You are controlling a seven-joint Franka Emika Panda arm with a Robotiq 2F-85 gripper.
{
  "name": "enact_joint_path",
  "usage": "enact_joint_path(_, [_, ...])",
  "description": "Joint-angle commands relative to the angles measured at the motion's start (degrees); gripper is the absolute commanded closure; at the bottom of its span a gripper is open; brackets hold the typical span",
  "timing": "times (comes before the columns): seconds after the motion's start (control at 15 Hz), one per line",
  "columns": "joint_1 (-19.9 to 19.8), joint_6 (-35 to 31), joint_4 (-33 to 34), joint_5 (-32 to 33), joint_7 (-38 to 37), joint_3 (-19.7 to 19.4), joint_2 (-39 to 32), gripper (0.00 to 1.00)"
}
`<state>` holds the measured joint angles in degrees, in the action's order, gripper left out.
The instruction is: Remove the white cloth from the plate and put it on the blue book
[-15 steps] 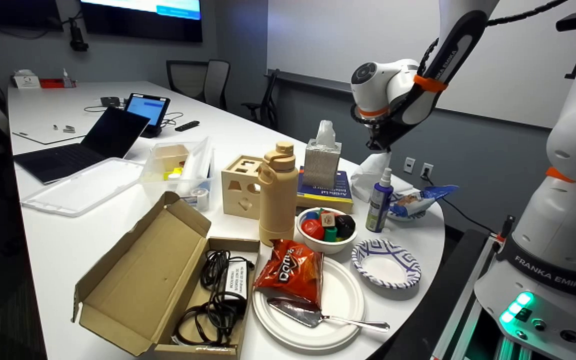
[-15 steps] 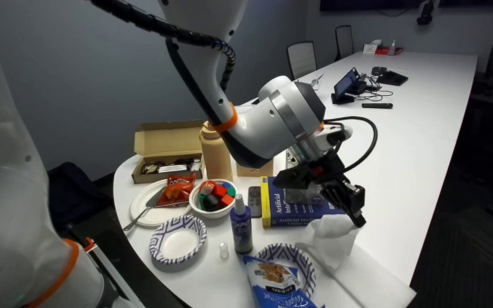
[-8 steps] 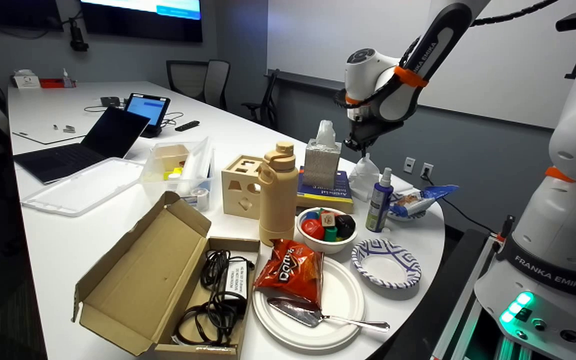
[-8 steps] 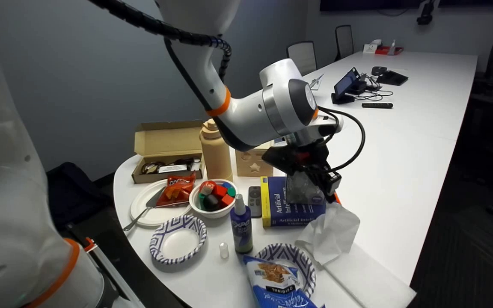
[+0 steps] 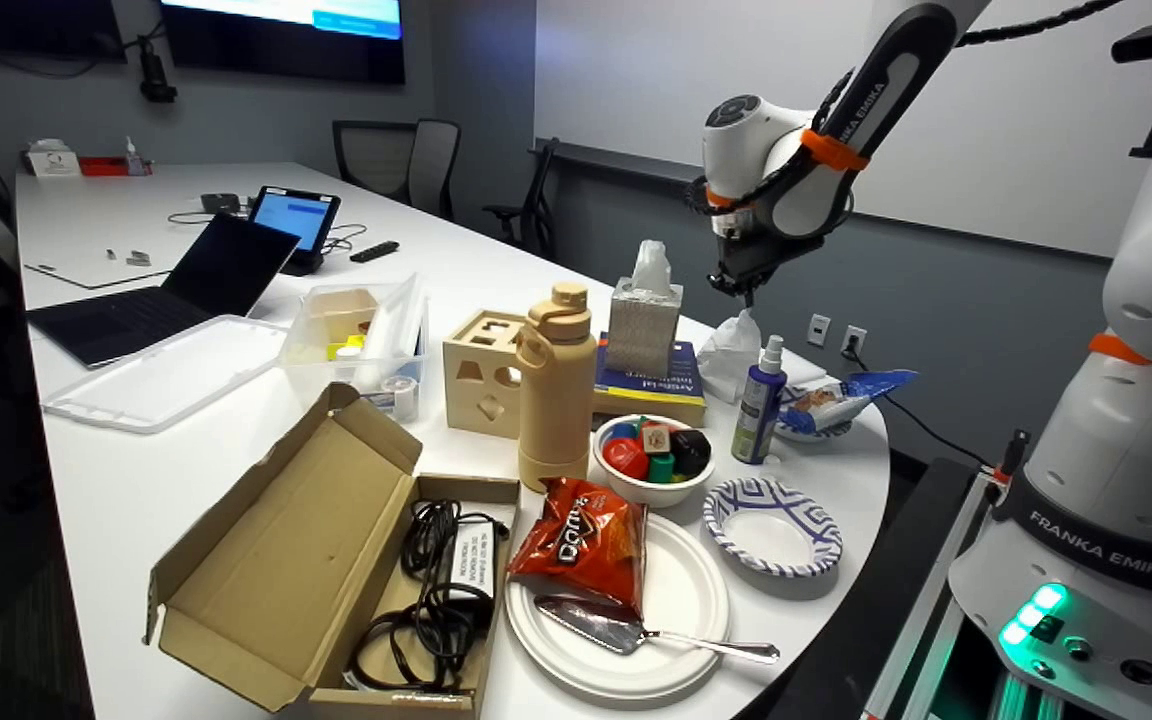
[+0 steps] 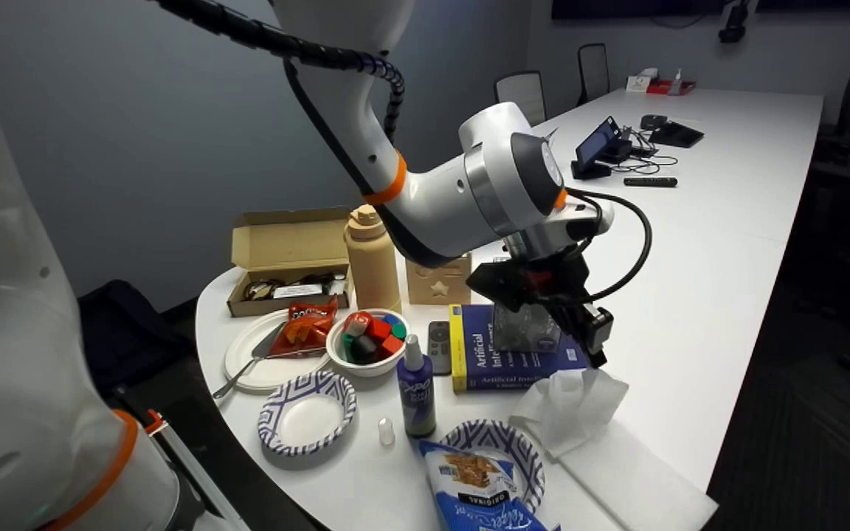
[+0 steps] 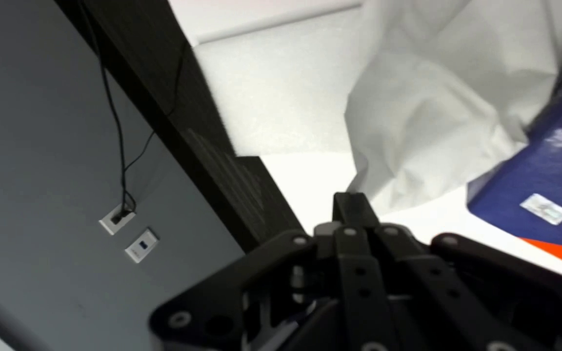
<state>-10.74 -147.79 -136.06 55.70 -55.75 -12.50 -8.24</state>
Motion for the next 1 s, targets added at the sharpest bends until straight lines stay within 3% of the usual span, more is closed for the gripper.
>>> enact_joint_path(0.0, [0.8, 7.5, 0.3, 9.8, -7.5, -2.4, 0.3, 1.00])
enact_joint_path(0.4, [-1.2, 18.0, -1.3, 15.9, -11.2, -3.0, 0.1, 1.00])
enact_joint_path(0.93, [-2.7, 22.3, -1.6, 17.3, -12.1, -2.8, -0.5, 1.00])
